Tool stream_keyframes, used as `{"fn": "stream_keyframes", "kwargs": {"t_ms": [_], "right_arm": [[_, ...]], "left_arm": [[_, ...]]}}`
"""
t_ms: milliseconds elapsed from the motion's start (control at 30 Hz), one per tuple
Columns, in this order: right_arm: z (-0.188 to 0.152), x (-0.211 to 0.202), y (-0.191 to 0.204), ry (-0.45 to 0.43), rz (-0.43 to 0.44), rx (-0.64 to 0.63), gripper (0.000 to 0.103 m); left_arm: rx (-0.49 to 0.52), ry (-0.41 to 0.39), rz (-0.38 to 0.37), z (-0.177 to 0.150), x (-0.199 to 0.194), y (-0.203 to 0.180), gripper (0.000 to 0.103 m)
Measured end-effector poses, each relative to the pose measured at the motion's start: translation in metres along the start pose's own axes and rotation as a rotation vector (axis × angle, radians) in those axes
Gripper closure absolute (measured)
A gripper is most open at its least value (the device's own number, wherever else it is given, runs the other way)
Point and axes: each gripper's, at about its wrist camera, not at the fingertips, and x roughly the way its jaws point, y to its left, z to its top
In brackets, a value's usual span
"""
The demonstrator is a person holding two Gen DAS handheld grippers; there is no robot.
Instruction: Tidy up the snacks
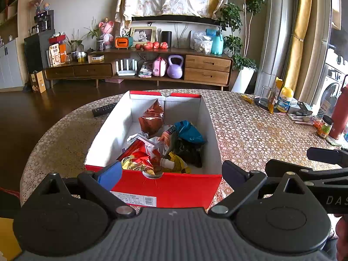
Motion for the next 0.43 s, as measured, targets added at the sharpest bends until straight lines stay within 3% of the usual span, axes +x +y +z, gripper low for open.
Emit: {"fn": "stream_keyframes", "kwargs": {"t_ms": [433], "right_arm": [[-0.0003,-0.0011,-0.0008,-0.001,0.003,0.001,0.0]], "left_arm": [[0.009,-0.007,-0.003,-0.0063,0.0015,0.0025,0.004]]}}
